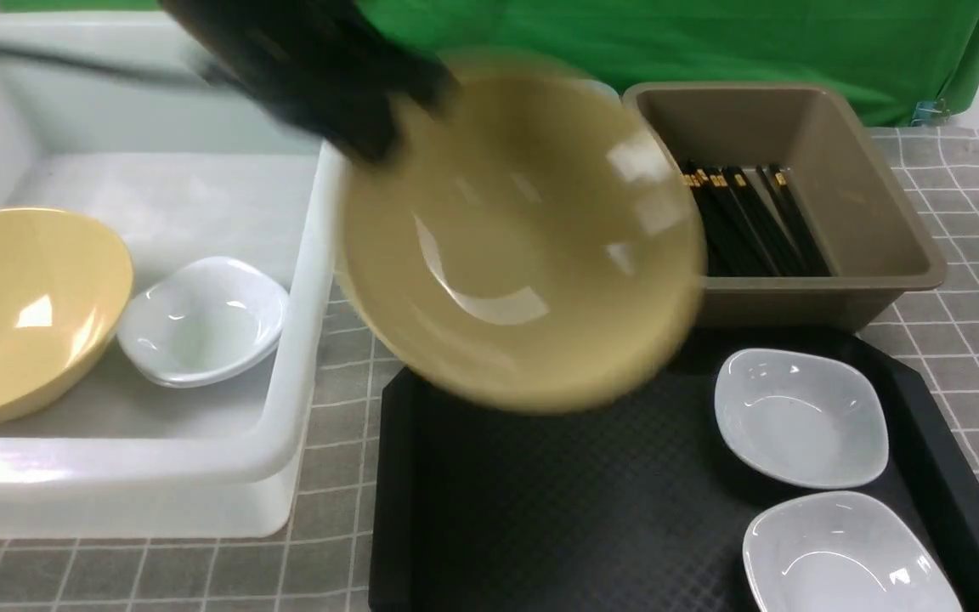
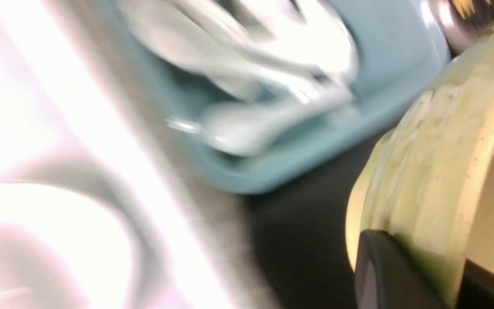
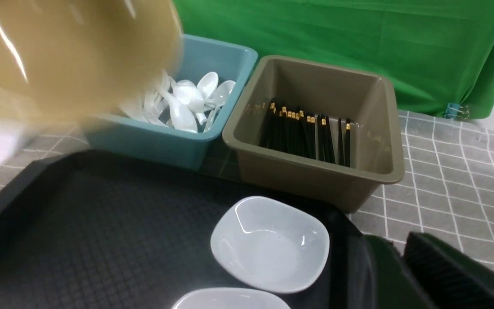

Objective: On grey table put chopsticks spoon bowls plates into blue grey white boxes.
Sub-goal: 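Place the tan bowl onto the bowl stack in the left bin with the left gripper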

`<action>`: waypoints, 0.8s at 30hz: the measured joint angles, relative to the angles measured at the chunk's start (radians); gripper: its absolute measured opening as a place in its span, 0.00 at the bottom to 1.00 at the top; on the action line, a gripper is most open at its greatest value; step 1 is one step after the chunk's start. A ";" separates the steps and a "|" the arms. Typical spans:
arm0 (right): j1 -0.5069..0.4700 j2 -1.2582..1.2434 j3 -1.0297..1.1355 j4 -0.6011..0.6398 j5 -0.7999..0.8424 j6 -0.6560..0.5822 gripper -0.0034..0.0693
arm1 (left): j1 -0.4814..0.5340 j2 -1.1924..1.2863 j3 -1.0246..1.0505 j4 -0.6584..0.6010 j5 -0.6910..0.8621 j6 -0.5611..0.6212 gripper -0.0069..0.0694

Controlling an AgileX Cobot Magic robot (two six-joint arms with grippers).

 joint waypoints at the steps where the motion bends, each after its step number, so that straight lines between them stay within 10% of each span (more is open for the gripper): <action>1: 0.000 0.000 0.000 0.000 -0.003 0.000 0.16 | 0.050 -0.026 -0.005 0.011 0.011 0.000 0.11; 7: 0.000 0.000 0.000 0.000 -0.005 0.000 0.17 | 0.476 -0.141 0.100 0.022 0.048 0.000 0.11; 14: 0.000 0.000 0.000 0.000 -0.010 0.000 0.17 | 1.001 -0.124 0.393 -0.306 -0.103 0.008 0.11; 24: 0.000 0.000 0.000 0.000 -0.013 0.000 0.19 | 1.044 -0.057 0.574 -0.466 -0.321 0.080 0.11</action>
